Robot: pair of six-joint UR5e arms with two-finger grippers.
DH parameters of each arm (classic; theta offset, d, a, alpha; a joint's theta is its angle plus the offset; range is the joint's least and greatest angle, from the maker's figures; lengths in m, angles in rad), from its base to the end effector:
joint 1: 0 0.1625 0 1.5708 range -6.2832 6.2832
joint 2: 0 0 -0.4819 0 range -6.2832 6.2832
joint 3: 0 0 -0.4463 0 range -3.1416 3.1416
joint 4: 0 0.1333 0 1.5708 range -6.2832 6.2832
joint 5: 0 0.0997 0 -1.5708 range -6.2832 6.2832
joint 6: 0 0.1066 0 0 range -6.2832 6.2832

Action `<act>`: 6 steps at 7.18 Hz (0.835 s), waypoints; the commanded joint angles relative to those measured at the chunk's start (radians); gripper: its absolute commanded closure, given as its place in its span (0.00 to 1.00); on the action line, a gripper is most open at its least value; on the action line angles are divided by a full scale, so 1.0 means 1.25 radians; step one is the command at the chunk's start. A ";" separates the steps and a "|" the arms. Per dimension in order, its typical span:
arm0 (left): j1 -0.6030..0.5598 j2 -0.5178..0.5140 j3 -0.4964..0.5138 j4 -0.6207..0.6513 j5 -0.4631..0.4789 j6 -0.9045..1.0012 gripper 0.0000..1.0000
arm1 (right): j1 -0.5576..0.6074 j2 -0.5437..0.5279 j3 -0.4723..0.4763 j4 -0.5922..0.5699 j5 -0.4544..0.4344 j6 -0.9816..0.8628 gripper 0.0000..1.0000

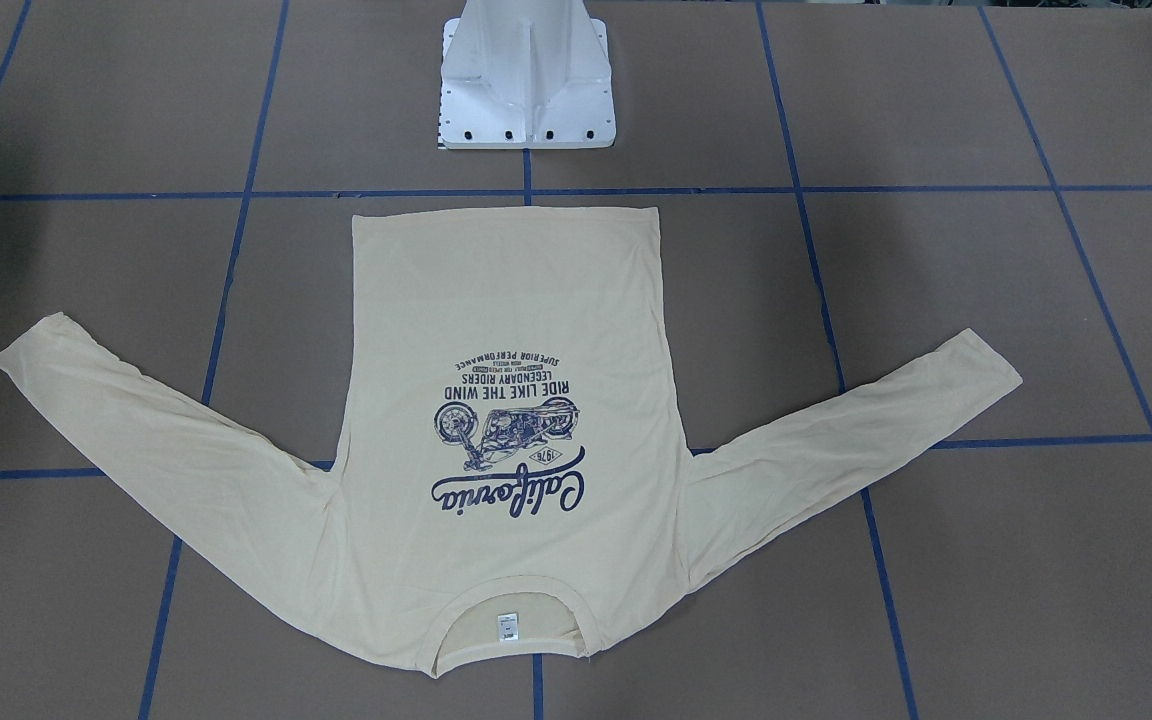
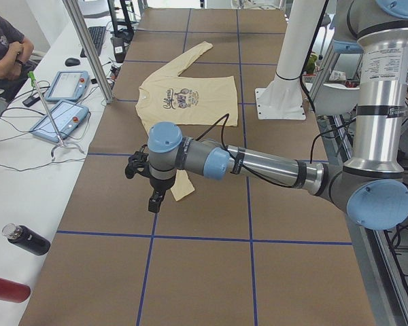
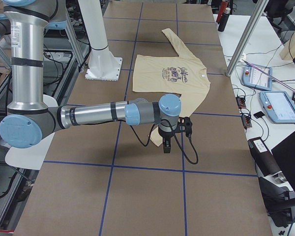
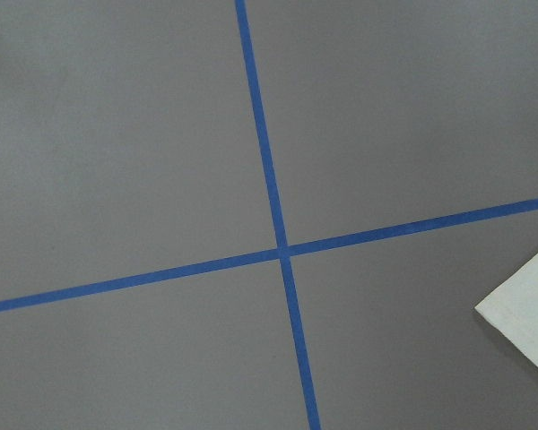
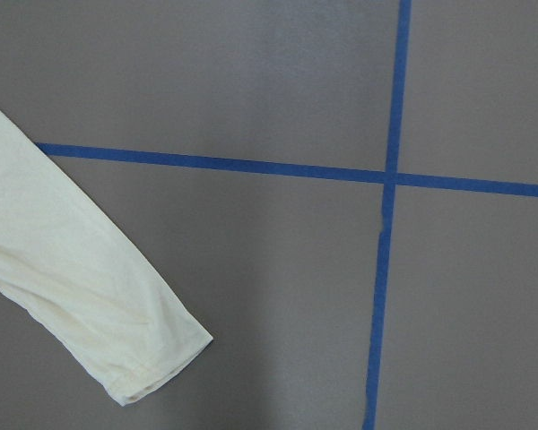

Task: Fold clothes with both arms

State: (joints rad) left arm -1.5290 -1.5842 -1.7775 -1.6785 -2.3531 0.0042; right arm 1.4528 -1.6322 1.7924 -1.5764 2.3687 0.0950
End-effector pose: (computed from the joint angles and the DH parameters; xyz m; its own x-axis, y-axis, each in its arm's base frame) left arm -0.0347 -0.5627 0.5864 0.6990 0.2604 -0.6660 -0.0425 0.9448 0.3248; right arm -0.0047 -0.5241 0.6305 0.6883 -0.0977 0.7188 0.0513 0.9950 0.0862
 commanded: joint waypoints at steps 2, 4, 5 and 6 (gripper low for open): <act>0.019 -0.004 0.025 -0.086 -0.015 -0.013 0.01 | -0.099 0.007 -0.018 0.117 -0.004 0.120 0.00; 0.018 -0.020 0.028 -0.112 -0.016 -0.017 0.01 | -0.186 -0.004 -0.032 0.252 -0.031 0.196 0.00; 0.018 -0.022 0.028 -0.119 -0.015 -0.017 0.01 | -0.205 -0.015 -0.053 0.300 -0.059 0.196 0.00; 0.018 -0.021 0.030 -0.119 -0.015 -0.017 0.01 | -0.231 -0.020 -0.069 0.357 -0.063 0.209 0.00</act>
State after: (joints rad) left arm -1.5064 -1.6088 -1.7434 -1.8209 -2.3720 -0.0164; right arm 1.2075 -1.6463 1.7320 -1.2200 2.3100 0.3372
